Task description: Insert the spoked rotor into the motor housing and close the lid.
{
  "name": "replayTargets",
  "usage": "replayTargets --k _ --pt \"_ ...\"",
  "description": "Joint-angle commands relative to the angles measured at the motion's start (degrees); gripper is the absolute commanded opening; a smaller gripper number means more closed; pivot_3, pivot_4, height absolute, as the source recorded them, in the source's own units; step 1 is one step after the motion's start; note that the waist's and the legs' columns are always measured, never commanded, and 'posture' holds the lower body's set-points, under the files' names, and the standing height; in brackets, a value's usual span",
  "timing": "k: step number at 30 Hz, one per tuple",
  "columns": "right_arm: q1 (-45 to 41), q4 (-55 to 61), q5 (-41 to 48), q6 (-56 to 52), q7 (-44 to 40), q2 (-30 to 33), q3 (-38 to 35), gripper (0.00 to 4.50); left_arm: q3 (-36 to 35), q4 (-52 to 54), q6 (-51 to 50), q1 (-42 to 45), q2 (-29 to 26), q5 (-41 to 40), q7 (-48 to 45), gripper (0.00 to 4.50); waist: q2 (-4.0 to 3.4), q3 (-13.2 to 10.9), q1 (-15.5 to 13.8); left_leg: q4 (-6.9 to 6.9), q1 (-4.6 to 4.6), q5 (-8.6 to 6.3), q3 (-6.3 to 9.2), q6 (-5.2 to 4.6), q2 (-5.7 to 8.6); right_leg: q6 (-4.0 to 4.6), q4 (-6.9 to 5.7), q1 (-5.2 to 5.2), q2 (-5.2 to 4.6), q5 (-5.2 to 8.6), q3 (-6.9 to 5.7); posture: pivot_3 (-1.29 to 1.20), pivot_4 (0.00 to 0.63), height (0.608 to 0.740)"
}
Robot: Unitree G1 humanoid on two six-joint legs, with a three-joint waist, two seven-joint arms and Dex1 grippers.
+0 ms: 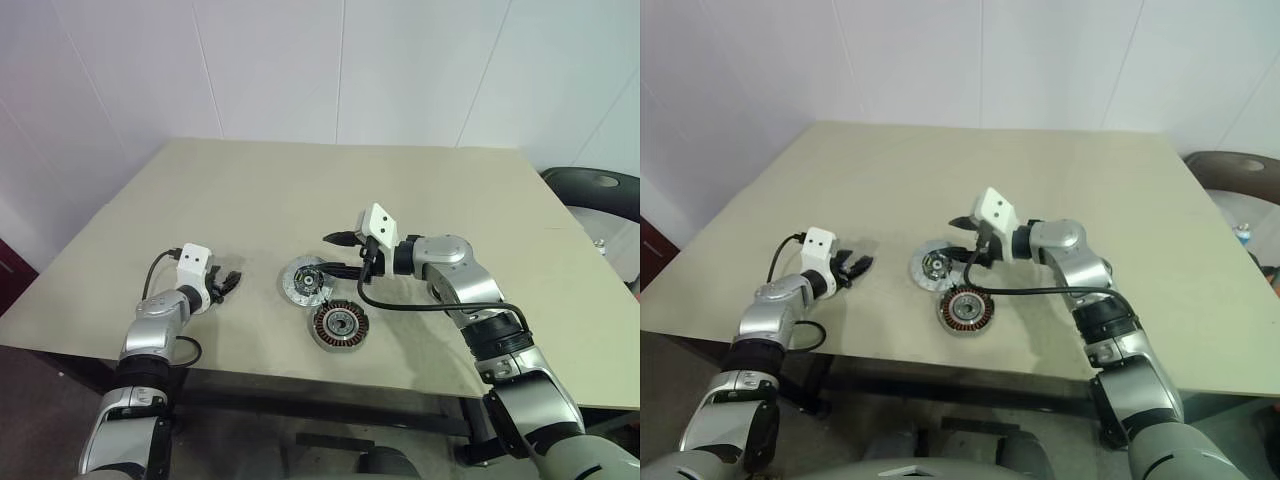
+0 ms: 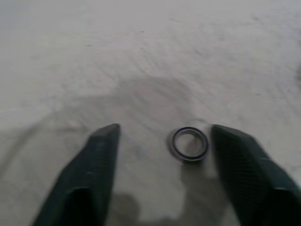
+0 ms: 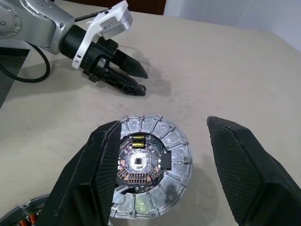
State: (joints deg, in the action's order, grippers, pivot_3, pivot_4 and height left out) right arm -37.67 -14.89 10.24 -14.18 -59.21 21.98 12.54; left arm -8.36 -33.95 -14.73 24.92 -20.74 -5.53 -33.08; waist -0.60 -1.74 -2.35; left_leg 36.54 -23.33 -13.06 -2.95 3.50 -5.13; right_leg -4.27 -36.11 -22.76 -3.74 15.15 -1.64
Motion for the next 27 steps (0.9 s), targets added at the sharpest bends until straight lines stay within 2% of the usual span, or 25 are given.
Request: replayTargets --k 1,4,5,27 --pt "-1.36 1.14 0.45 0.91 0.32 -0.04 -1.27 3.07 4.37 -5.25 -4.52 -3.59 3.25 0.42 -2.38 1.74 0.00 0.01 -0.03 -0.06 0.00 0.02 0.02 -0.03 0.08 -0.04 0.01 0.00 -0.05 0.03 0.01 0.00 0.000 0.740" --pt "-1.38 1.41 0.55 0.84 0.43 -0.10 -1.27 3.07 4.37 -4.97 -4.77 -3.65 3.35 0.53 -2.34 0.88 -0.02 0.03 -0.11 -0.23 0.01 0.04 0.09 -0.07 0.25 -0.14 0.04 0.01 -0.11 0.08 0.04 0.00 0.000 0.740" --pt "-1.37 1.49 0.57 0.82 0.46 -0.12 -1.24 3.07 4.38 -4.90 -4.87 -3.65 3.34 0.64 -2.11 0.72 -0.04 0.04 -0.11 -0.26 0.01 0.04 0.10 -0.07 0.28 -0.16 0.05 0.01 -0.11 0.09 0.04 0.00 0.000 0.740" --pt "-1.59 0.51 0.16 1.13 0.45 -0.49 -0.81 3.07 4.81 -1.55 -1.18 -4.07 4.58 1.78 -0.84 0.72 -0.04 0.05 -0.08 -0.28 0.09 0.04 0.17 -0.08 0.33 -0.21 0.09 0.16 -0.10 0.12 0.03 0.00 0.000 0.740"
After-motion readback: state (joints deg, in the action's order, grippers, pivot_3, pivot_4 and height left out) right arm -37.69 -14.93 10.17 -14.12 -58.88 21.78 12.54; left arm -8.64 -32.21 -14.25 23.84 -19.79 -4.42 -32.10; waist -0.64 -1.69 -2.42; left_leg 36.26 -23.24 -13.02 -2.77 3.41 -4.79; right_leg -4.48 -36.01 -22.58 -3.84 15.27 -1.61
